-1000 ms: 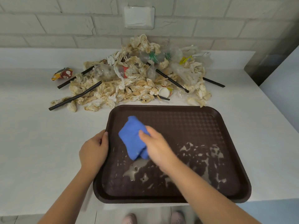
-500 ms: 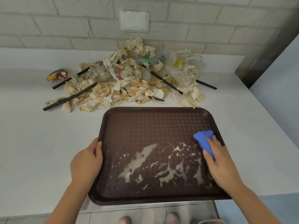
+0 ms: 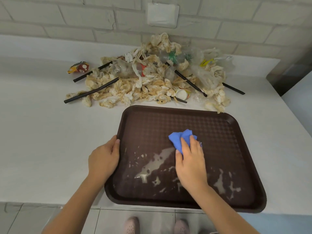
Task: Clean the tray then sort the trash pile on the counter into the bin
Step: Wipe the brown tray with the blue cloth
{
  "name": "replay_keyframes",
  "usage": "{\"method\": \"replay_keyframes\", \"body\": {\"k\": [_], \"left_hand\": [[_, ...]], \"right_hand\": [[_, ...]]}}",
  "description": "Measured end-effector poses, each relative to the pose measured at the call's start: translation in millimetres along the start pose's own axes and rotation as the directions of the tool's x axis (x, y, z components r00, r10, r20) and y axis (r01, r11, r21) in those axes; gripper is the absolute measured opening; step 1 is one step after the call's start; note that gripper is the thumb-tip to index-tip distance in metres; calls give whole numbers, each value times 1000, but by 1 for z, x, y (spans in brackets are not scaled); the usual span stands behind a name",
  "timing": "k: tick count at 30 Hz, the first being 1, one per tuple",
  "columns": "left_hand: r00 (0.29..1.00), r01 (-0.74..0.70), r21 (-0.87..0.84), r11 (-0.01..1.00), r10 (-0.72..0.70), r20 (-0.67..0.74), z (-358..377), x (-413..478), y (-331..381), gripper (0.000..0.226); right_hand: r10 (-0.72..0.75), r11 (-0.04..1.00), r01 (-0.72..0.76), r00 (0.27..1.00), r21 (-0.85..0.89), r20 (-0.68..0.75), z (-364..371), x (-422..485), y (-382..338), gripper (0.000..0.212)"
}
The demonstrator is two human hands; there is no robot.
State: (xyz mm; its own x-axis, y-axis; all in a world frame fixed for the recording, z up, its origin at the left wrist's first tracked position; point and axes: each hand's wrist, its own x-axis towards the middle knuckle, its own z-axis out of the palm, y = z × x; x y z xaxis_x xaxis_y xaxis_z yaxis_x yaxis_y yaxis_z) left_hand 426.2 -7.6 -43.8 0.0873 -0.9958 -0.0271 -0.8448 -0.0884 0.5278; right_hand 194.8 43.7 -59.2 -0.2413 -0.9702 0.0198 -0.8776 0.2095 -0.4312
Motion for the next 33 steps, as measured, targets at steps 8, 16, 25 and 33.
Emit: {"method": "replay_keyframes", "body": {"k": [8, 16, 25, 33], "left_hand": [[938, 139, -288, 947, -33, 346, -17, 17, -13, 36], [950, 98, -272, 957, -8, 313, -13, 30, -11, 42], [986, -16, 38, 999, 10, 164, 4, 34, -9, 36], [994, -56, 110, 992, 45, 95, 6, 30, -10, 36]], "right_hand": [[-277, 956, 291, 931, -24, 239, 22, 20, -68, 71], [-524, 846, 524, 780, 101, 342, 29, 34, -88, 45], [-728, 680, 693, 602, 237, 329, 24, 2, -78, 39], [-729, 651, 595, 663, 471, 169, -5, 9, -67, 20]]}}
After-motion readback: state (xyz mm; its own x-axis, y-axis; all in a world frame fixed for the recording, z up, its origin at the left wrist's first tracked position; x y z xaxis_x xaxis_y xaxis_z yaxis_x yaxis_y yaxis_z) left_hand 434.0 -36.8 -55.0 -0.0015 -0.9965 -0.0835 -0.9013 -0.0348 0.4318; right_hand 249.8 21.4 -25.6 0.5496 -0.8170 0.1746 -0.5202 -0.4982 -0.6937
